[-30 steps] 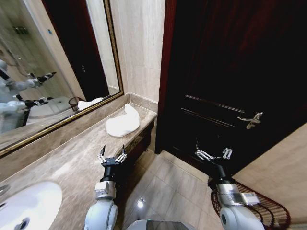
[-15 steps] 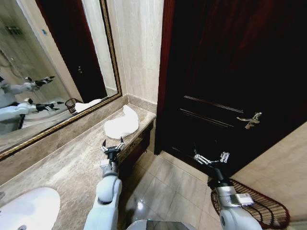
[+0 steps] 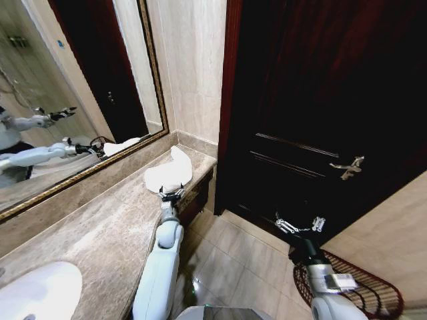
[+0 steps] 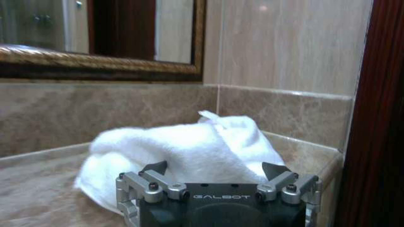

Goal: Discard the used towel into the hamper.

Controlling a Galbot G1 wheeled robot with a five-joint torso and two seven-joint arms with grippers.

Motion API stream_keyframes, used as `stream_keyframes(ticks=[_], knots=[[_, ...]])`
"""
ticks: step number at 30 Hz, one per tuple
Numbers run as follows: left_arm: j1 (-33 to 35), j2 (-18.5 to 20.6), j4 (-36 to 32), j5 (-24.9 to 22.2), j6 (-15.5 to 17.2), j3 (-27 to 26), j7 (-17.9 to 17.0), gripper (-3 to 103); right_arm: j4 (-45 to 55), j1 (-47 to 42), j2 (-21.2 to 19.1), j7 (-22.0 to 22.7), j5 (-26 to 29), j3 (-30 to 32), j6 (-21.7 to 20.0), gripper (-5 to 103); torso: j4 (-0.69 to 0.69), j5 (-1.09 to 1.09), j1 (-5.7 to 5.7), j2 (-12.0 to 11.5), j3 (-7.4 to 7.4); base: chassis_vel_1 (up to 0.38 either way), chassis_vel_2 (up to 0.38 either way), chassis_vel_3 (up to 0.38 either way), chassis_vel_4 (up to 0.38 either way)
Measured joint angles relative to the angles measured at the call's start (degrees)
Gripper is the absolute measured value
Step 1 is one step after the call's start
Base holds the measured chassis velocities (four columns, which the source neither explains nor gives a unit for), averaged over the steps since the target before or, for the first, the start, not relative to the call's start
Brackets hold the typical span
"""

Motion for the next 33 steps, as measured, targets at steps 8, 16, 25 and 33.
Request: stream_keyframes(ticks=[8,16,25,33], knots=[[-3.4,-0.1,4.4,-0.8,-0.1,-0.2,-1.6,88,0.1,-0.1,0.3,0.0,-0.3,0.0,0.1,100,-0.01,-0.06,0.00,0.0,0.00,0.000,0.000,0.000,0.000],[-3.3,-0.1,3.8,-2.7,-0.4,-0.4,-2.0,73,0.1,0.0,0.4,0.2,0.1,0.1,0.2,100,-0.01,-0.03,0.00,0.0,0.00,0.000,0.000,0.000,0.000],[-2.0,-0.1,3.5,-6.2,-2.2,-0.8,-1.0,45,0.7,0.0,0.9,0.7,0.7,0.0,0.0,100,-0.01,-0.02,0.00,0.0,0.00,0.000,0.000,0.000,0.000],[-0.7,0.0,3.2,-9.7,-5.7,-1.0,1.1,24,1.1,-0.2,1.4,0.4,0.2,-0.2,0.2,100,-0.02,-0.02,0.00,0.0,0.00,0.000,0.000,0.000,0.000]])
